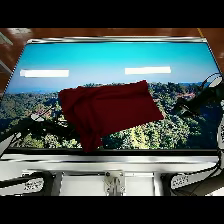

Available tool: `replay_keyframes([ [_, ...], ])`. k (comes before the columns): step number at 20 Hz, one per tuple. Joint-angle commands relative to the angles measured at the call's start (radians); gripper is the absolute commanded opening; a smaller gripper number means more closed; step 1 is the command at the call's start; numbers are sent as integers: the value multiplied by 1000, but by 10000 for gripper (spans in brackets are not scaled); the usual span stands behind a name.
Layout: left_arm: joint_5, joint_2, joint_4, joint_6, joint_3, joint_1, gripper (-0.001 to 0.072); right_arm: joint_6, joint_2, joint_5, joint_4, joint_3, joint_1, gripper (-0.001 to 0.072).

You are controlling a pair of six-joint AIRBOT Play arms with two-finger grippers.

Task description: Fold the shirts.

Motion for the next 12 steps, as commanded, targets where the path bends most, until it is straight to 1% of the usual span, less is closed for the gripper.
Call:
replay_keyframes([
  [1,-2,59,-5,31,1,7,41,-1,-2,-164,90,-100,1,582],
  [2,-2,85,-5,31,1,12,41,-2,-11,-194,137,-109,2,582],
  [4,-2,138,-5,31,1,20,41,-24,-51,-207,228,-109,4,582],
  [5,-2,163,-5,30,1,25,41,-29,-69,-206,245,-109,9,582],
  [11,-3,292,-6,27,4,78,41,-24,-138,-215,220,-109,92,580],
  [12,-3,306,-6,27,12,89,41,-27,-140,-221,220,-109,106,516],
])
